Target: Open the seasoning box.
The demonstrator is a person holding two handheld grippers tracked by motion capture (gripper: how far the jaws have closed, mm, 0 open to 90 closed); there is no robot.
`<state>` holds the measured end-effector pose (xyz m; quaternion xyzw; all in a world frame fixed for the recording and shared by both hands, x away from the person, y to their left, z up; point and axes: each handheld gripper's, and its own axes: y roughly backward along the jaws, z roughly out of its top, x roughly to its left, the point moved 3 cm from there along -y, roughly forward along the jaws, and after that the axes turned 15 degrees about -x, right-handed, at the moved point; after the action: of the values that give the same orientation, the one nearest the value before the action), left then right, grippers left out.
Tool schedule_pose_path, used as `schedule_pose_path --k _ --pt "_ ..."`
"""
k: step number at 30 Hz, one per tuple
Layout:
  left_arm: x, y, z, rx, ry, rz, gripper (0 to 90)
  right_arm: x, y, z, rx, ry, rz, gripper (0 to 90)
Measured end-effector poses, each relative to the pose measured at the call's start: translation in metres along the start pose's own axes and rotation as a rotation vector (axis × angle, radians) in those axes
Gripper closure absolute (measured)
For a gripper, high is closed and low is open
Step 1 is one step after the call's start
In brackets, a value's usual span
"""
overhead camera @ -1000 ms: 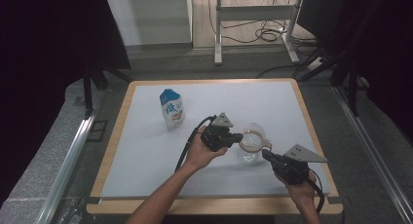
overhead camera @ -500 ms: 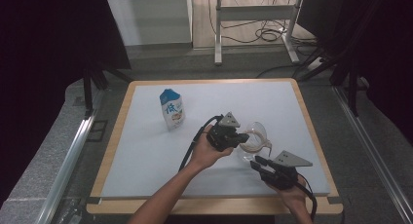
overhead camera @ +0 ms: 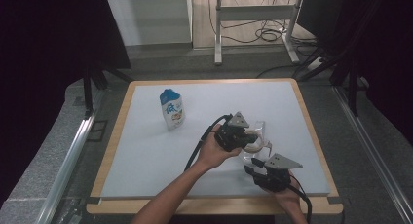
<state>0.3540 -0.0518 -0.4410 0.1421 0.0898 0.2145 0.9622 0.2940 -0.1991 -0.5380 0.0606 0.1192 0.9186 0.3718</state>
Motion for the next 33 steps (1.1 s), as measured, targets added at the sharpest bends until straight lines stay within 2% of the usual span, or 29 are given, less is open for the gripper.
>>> schedule_pose_path --k 9,13,16,18,23,27,29,30,33 --pt "-0.009 -0.009 0.003 -0.003 0.007 -0.029 90.0 0.002 -0.003 -0.003 0.018 0.015 0.000 56.3" --pt "-0.012 -0.014 0.005 0.001 -0.016 -0.037 90.0 0.001 -0.003 -0.004 0.014 0.020 -0.001 56.1" --pt "-0.013 -0.014 0.006 0.001 -0.016 -0.040 90.0 0.001 -0.003 -0.004 0.016 0.015 -0.001 56.0" --pt "-0.013 -0.013 0.006 0.001 -0.019 -0.042 89.9 0.000 -0.003 -0.004 0.018 0.016 -0.003 56.0" --pt "-0.012 -0.012 0.007 -0.012 0.013 -0.049 89.9 0.000 -0.003 -0.005 0.022 0.014 -0.005 55.9" --pt "-0.014 -0.010 0.007 0.000 -0.018 -0.046 89.9 0.001 -0.003 -0.004 0.018 0.017 -0.002 55.8" --pt "-0.013 -0.009 0.006 -0.003 -0.019 -0.044 89.8 0.001 -0.003 -0.004 0.014 0.017 -0.001 55.8" --pt "-0.012 -0.005 0.005 -0.015 -0.003 -0.039 89.8 0.001 -0.004 -0.004 0.015 0.014 0.001 55.8" --pt "-0.006 0.004 0.002 -0.022 0.001 -0.023 89.3 0.002 -0.005 -0.005 0.024 0.018 0.002 55.2"
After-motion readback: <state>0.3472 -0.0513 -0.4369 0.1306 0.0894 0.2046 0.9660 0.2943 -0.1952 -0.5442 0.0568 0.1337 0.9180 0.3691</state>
